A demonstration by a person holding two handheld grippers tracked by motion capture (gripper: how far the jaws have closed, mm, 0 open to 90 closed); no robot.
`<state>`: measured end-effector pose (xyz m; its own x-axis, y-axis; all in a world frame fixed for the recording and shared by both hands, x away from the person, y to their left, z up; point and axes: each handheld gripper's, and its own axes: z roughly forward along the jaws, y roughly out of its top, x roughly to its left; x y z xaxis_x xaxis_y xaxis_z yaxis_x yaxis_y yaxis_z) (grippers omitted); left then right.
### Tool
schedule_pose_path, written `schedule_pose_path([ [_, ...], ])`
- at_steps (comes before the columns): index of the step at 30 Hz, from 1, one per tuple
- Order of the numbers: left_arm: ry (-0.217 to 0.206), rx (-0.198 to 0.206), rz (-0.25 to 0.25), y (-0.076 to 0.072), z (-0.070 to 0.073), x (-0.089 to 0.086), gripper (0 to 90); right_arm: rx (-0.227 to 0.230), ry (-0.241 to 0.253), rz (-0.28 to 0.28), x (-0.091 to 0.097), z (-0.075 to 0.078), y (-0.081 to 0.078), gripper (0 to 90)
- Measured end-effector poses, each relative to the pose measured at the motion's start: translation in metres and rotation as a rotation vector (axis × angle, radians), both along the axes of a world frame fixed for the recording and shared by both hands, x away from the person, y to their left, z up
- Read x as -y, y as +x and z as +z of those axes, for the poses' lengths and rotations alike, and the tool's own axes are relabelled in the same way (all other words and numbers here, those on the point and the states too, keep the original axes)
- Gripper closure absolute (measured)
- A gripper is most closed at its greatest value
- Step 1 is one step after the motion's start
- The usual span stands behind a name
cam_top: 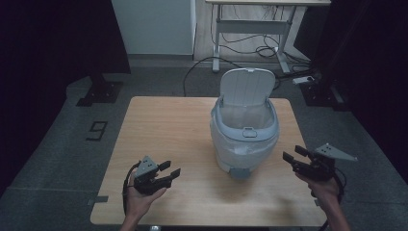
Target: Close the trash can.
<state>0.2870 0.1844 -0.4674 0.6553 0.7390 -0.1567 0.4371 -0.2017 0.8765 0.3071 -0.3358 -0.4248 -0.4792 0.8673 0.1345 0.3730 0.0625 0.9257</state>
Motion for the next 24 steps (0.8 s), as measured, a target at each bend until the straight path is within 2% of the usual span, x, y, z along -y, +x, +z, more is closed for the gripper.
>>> schedule_pose_path([
  [5, -0.014, -0.007, 0.008, 0.000, -0.001, -0.004, 47.0, 0.027, -0.002, -0.001, -0.001, 0.027, 0.012, 37.3],
  [14, -0.022, -0.018, 0.016, 0.003, -0.005, -0.005, 47.0, 0.061, -0.003, 0.017, -0.011, 0.063, 0.032, 37.4],
  [18, -0.018, -0.016, 0.012, 0.003, -0.004, -0.004, 47.1, 0.065, -0.007, 0.037, -0.020, 0.076, 0.044, 37.3],
  [24, -0.017, -0.018, 0.018, 0.003, -0.004, -0.006, 47.1, 0.069, -0.021, 0.044, -0.033, 0.087, 0.063, 36.9],
])
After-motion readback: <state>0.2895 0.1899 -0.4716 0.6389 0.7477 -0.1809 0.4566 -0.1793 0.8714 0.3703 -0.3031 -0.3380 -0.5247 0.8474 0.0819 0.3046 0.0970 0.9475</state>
